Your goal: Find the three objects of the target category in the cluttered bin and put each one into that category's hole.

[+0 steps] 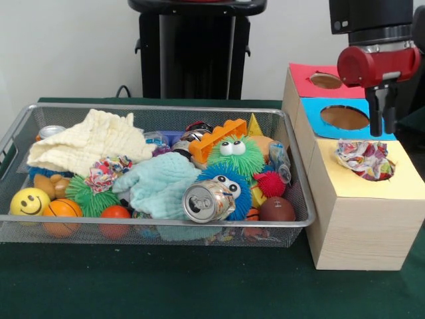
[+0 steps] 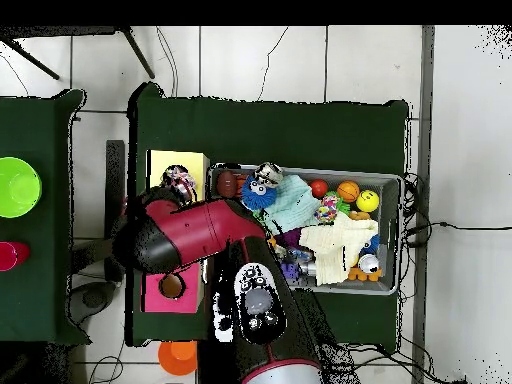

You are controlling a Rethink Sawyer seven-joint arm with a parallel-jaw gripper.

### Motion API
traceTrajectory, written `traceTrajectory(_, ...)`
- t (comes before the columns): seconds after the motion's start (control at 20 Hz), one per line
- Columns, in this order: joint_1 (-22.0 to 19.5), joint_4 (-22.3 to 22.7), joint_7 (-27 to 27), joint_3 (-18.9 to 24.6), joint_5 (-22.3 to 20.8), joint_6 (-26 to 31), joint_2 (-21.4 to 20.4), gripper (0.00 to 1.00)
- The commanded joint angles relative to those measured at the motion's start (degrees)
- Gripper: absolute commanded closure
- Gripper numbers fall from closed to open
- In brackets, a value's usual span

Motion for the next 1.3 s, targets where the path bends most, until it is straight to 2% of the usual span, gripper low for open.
traceTrajectory(0.05, 0.34, -0.12, -2.47, 3.26, -1.34, 14.76, 2.85, 1.00)
traceTrajectory(0.3, 0.29, -0.73, -2.41, 3.75, -1.19, 18.42, 3.06, 1.00)
traceTrajectory(0.5, 0.87, -1.66, -1.53, 3.48, -1.73, 19.28, 3.93, 1.00)
traceTrajectory(1.0, 1.01, 0.51, 2.88, 3.30, -1.84, 10.35, 2.32, 1.00)
traceTrajectory(1.3, 1.60, 0.00, 3.49, 2.16, -2.77, 8.44, 2.19, 1.00)
